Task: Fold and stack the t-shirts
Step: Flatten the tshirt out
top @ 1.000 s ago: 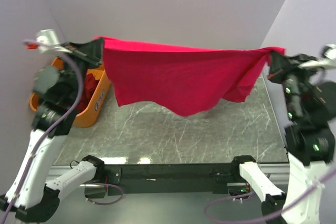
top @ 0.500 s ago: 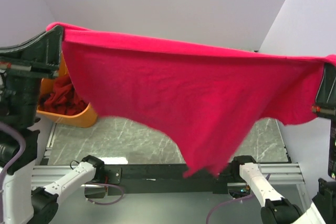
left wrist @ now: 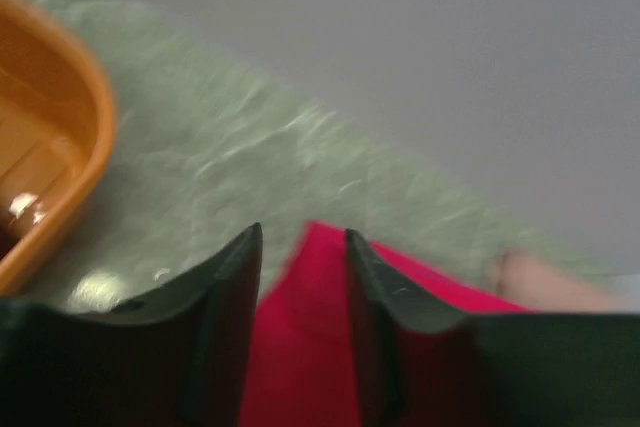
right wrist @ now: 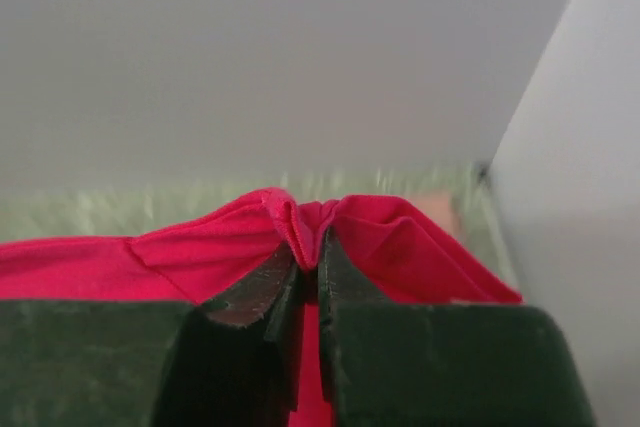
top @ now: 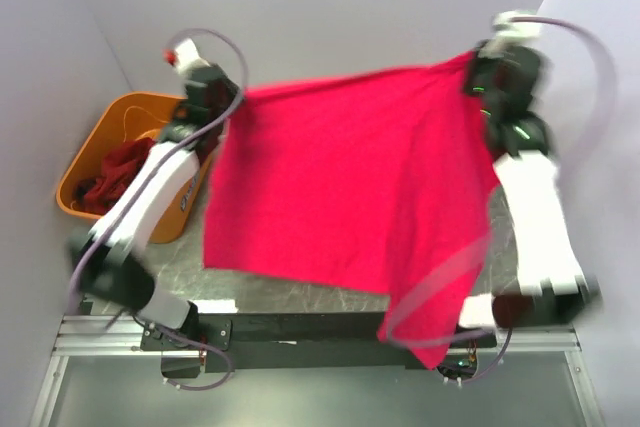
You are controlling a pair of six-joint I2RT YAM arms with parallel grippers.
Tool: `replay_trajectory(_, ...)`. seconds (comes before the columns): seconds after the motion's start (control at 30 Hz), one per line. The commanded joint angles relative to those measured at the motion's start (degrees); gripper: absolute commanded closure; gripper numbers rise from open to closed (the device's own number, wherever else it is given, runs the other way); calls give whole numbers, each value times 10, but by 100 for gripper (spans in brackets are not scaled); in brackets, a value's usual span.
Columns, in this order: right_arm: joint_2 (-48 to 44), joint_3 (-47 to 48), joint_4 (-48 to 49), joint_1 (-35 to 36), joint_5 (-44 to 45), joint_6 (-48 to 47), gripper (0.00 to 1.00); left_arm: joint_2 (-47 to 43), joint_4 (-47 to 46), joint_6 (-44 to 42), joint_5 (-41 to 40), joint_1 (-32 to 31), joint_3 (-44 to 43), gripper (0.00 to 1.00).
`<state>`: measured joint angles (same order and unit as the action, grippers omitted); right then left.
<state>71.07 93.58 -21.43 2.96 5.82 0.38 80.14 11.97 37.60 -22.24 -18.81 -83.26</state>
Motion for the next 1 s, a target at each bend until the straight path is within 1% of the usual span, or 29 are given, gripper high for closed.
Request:
replay_trajectory(0.0,114,-52,29,-5,-12,14,88,84,44,41,-52,18,24,52)
replay_trajectory(0.03,141,-59,38,-5,-29,15,65,108,49,47,-50,18,16,34)
replay_trajectory(0.07,198,-54,39,-5,-40,19,46,148,54,48,-51,18,7,8)
replay_trajectory(0.1,232,-37,12,-3,-51,36,29,168,61,49,-48,18,-20,1)
replay_trajectory(0.13,263,-15,-11,-2,-56,48,10,185,81,49,-48,18,-36,1)
replay_trajectory(0.17,310,22,-31,1,-56,59,10,210,87,46,-40,18,-50,0)
replay_trajectory(0.23,333,34,-54,6,-38,78,9,223,82,36,-13,17,-69,1)
replay_trajectory(0.33,305,-11,-29,18,-21,94,8,214,42,27,18,15,-45,1)
replay_trajectory(0.37,294,-39,-27,19,-23,100,8,209,36,26,20,14,-38,1)
replay_trajectory(0.43,276,-65,-28,19,-20,125,7,203,26,25,24,14,-17,1)
replay_trajectory(0.57,215,-149,-47,19,-17,164,7,197,28,23,42,14,2,0)
replay_trajectory(0.67,164,-226,-42,20,-36,194,6,187,35,28,47,14,22,0)
replay_trajectory(0.73,136,-275,-46,20,-39,215,6,172,25,30,54,14,51,1)
replay_trajectory(0.83,125,-312,-67,17,-19,248,6,160,-20,28,94,14,94,1)
replay_trajectory(0.9,131,-321,-74,12,-2,259,6,168,-38,26,129,14,100,0)
replay_trajectory(0.97,151,-328,-80,-1,-4,267,6,195,-33,26,138,13,93,1)
